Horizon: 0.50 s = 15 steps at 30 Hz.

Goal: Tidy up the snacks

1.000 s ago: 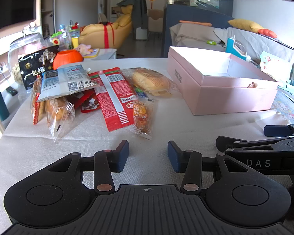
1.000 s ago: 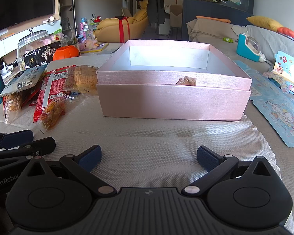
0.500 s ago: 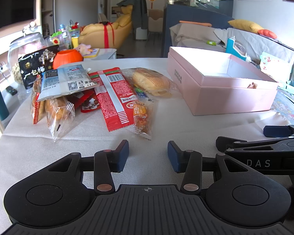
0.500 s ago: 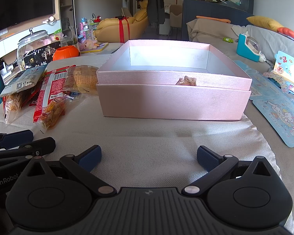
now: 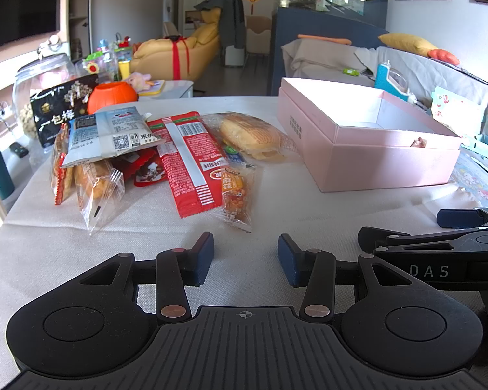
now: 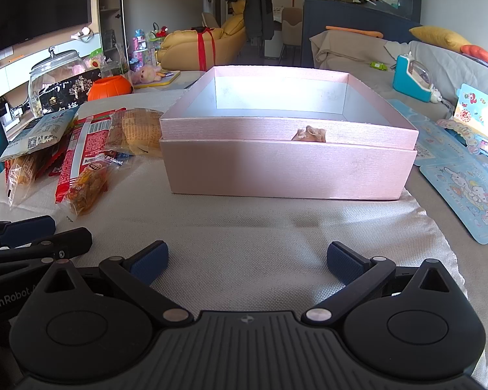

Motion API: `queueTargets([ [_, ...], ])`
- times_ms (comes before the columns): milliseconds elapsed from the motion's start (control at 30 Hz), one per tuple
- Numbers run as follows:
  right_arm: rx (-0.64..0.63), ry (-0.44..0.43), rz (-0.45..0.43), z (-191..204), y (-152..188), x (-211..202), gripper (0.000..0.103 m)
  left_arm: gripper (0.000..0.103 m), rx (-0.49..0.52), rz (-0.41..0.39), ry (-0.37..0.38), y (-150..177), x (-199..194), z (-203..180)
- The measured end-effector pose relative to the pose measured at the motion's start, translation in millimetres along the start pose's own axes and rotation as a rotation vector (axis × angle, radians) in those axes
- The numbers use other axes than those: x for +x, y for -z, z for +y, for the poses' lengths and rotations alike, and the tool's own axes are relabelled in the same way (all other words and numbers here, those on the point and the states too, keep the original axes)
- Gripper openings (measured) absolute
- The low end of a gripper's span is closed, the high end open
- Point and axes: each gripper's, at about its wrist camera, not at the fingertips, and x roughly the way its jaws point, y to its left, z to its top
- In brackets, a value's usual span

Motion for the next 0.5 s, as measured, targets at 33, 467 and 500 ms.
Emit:
queueTargets([
  [33, 0.000, 0.000, 0.000, 0.0, 0.0, 0.0, 0.103, 0.049, 0.000, 0.000, 0.000, 0.0, 0.0, 0.0],
  [467, -0.001, 0.001, 0.000, 0.2, -0.4, 0.4, 0.103, 0.049, 0.003, 0.000, -0.002, 0.4, -1.3, -1.2],
  [500, -0.001, 0.001, 0.001, 0.2, -0.4, 0.5, 0.103, 0.049, 0.002, 0.000, -0.001, 0.3, -1.0, -0.9],
])
